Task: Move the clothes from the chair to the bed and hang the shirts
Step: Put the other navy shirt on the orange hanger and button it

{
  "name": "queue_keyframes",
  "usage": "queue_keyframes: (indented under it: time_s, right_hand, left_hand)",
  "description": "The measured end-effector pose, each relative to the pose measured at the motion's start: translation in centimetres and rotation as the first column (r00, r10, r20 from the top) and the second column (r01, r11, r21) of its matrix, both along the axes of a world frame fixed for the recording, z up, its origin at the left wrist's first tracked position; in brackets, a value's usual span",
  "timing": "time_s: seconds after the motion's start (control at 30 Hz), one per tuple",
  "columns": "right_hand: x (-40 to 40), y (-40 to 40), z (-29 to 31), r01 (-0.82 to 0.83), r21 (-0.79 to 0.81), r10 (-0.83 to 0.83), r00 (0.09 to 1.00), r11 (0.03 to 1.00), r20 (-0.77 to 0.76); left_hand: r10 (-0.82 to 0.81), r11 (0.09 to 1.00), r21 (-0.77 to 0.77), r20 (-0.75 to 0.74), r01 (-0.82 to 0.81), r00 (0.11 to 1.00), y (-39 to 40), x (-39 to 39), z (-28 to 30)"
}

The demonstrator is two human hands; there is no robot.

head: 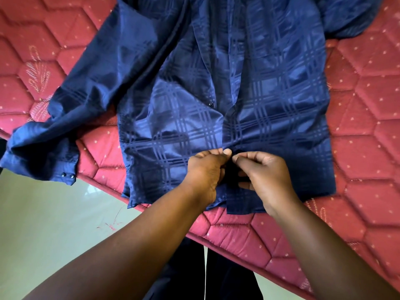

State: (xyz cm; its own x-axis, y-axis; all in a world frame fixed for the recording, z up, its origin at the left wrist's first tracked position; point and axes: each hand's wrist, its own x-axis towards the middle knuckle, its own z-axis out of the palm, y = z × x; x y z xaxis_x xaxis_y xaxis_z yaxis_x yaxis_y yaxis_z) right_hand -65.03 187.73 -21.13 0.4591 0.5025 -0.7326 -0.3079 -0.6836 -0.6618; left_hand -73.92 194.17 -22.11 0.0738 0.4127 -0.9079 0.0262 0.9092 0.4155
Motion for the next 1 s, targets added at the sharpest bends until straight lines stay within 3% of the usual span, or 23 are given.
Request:
queue_keyframes:
  time_s: [0.23, 0.4, 0.5, 0.63, 0.7, 0.73, 0.77, 0.83, 0.9, 1.0]
  right_hand:
    - [0.8, 0.0, -0.1, -0.063, -0.014, 0.064, 0.994, 0.998, 0.092]
    - [1.7, 0.1, -0.3, -0.235, -0.015, 0.229, 0.932, 0.972, 0.281]
    - [1.8, 0.4, -0.2, -0.272, -0.018, 0.269, 0.938, 0.962, 0.221]
    - [1.7, 0.8, -0.1, -0.174, -0.024, 0.173, 0.984, 0.985, -0.038]
    - [1.8, 0.6, -0.4, -0.201, -0.096, 0.189, 0.975, 0.975, -0.120]
    - [1.9, 0.3, -0.6, -0.238, -0.149, 0.218, 0.966, 0.960, -0.139]
    - [2.2, 0.1, -0.7, -0.282, -0.201, 0.263, 0.958, 0.938, -0.117]
    - [3.0, 0.2, -0.8, -0.387, -0.288, 0.427, 0.900, 0.876, 0.090]
    - [3.6, 1.2, 0.0, -0.417, -0.311, 0.509, 0.791, 0.854, 0.340]
    - [3.6, 3.5, 1.2, -0.374, -0.212, 0.430, 0.786, 0.903, 0.444]
  left_hand:
    - [-0.101, 0.978, 0.188, 0.055, 0.089, 0.993, -0.5, 0.2, 0.6]
    - [-0.244, 0.870, 0.426, -0.072, 0.250, 0.967, -0.7, -0.5, 0.1]
    - [-0.296, 0.812, 0.490, -0.124, 0.317, 0.947, -0.8, -0.9, -0.3]
    - [-0.430, 0.734, 0.497, -0.188, 0.463, 0.883, 0.1, -1.2, -1.0]
    - [-0.590, 0.582, 0.452, -0.338, 0.676, 0.733, 0.8, -1.5, -1.4]
    - [-0.650, 0.452, 0.419, -0.450, 0.787, 0.613, 1.2, -1.8, -1.5]
    - [-0.673, 0.299, 0.378, -0.568, 0.876, 0.474, 1.4, -2.2, -1.5]
    - [-0.600, 0.023, 0.259, -0.769, 0.966, 0.221, 1.3, -2.9, -1.2]
    - [-0.484, -0.075, 0.121, -0.872, 0.990, 0.070, 0.8, -3.4, -0.6]
    - [-0.353, -0.171, 0.043, -0.936, 0.984, -0.021, -0.5, -4.6, -0.6]
